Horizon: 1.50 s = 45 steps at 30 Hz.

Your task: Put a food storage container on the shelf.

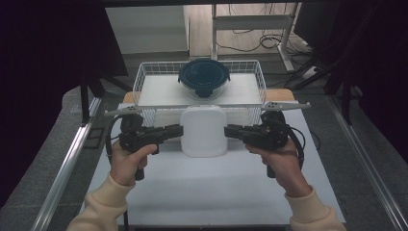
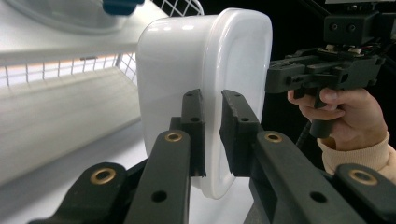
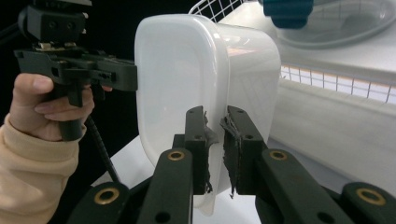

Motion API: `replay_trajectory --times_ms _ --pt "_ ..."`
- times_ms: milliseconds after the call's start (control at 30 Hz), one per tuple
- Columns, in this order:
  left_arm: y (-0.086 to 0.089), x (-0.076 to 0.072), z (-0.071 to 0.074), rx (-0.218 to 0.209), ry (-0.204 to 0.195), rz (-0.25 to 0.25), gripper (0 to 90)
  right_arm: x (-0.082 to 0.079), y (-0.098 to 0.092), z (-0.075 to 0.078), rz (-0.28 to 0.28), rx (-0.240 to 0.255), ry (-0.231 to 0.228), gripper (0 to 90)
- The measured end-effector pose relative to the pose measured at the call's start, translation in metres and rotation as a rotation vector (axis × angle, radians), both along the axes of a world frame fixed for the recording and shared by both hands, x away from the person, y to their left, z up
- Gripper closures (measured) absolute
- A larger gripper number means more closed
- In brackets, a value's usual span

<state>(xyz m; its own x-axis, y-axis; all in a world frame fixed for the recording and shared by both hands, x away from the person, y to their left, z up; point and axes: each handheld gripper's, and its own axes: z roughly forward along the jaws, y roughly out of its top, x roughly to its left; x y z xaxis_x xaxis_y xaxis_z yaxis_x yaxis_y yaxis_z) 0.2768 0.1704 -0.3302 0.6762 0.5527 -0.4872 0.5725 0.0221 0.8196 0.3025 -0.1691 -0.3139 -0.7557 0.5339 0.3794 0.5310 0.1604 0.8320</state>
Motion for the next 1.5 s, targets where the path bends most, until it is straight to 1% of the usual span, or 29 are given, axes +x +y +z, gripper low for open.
replay_trajectory --times_ms 67,100,167,200,233,267,300,367,500,600,700,833,867,900,967,1000,1033,1100,1233,1267,1367,1400,1433,1467,1500 --pt "0.001 0.001 0.007 0.001 -0.012 0.003 80.7 0.002 0.001 0.004 0.001 -0.004 -0.010 79.5" --pt "0.001 0.002 0.009 0.002 -0.016 0.003 80.7 0.004 0.002 0.010 0.005 0.000 -0.016 79.5" --pt "0.002 0.003 0.014 0.001 -0.023 0.003 80.8 0.005 0.002 0.012 0.006 0.000 -0.019 79.5" --pt "0.003 0.006 0.019 -0.002 -0.027 0.002 80.8 0.007 0.002 0.018 0.008 0.000 -0.025 79.5" --pt "0.003 0.006 0.019 -0.002 -0.027 0.002 80.8 0.008 0.002 0.020 0.008 -0.001 -0.028 79.5" --pt "0.003 0.009 0.024 -0.004 -0.032 0.004 80.8 0.009 0.003 0.022 0.007 -0.003 -0.031 79.4" --pt "0.003 0.009 0.024 -0.004 -0.032 0.004 80.8 0.009 0.003 0.022 0.007 -0.003 -0.031 79.4" --pt "0.002 0.013 0.030 0.001 -0.039 0.010 80.8 0.013 0.003 0.028 0.002 -0.008 -0.034 79.4" --pt "0.001 0.018 0.036 0.004 -0.043 0.013 80.9 0.018 0.003 0.031 -0.001 -0.014 -0.035 79.3" --pt "0.003 0.024 0.041 -0.003 -0.041 0.009 81.0 0.023 0.003 0.035 -0.004 -0.013 -0.029 79.2" --pt "0.003 0.027 0.045 -0.011 -0.040 0.009 81.1 0.026 0.003 0.037 -0.002 -0.013 -0.031 79.2" --pt "0.005 0.034 0.054 -0.016 -0.049 0.011 81.1 0.033 0.004 0.044 0.000 -0.014 -0.029 79.2" --pt "0.005 0.034 0.054 -0.016 -0.049 0.011 81.2 0.035 0.005 0.047 -0.001 -0.014 -0.034 79.2" --pt "0.005 0.037 0.058 -0.012 -0.055 0.014 81.2 0.036 0.005 0.049 -0.002 -0.016 -0.036 79.2" --pt "0.005 0.038 0.060 -0.010 -0.058 0.015 81.2 0.039 0.005 0.052 -0.003 -0.018 -0.038 79.1" --pt "0.005 0.041 0.064 -0.007 -0.061 0.014 81.2 0.041 0.005 0.054 -0.004 -0.020 -0.040 79.2" --pt "0.005 0.041 0.064 -0.007 -0.061 0.014 81.2 0.041 0.005 0.054 -0.004 -0.020 -0.040 79.2" --pt "0.005 0.046 0.067 -0.010 -0.058 0.010 81.2 0.047 0.005 0.060 -0.005 -0.014 -0.042 79.2" --pt "0.006 0.058 0.070 -0.024 -0.051 0.006 81.1 0.053 0.006 0.065 -0.011 -0.020 -0.045 79.2" --pt "0.007 0.063 0.072 -0.024 -0.051 0.009 81.0 0.057 0.007 0.069 -0.013 -0.019 -0.041 79.2" --pt "0.007 0.068 0.074 -0.025 -0.048 0.011 80.9 0.061 0.007 0.072 -0.015 -0.022 -0.048 79.3" --pt "0.007 0.070 0.074 -0.023 -0.050 0.009 80.8 0.065 0.008 0.076 -0.015 -0.022 -0.047 79.3" --pt "0.007 0.072 0.075 -0.023 -0.048 0.010 80.8 0.065 0.008 0.076 -0.015 -0.022 -0.047 79.3" --pt "0.008 0.078 0.076 -0.025 -0.044 0.009 80.8 0.070 0.008 0.079 -0.015 -0.024 -0.046 79.4" --pt "0.008 0.078 0.076 -0.025 -0.044 0.009 80.8 0.072 0.009 0.080 -0.015 -0.024 -0.048 79.4"
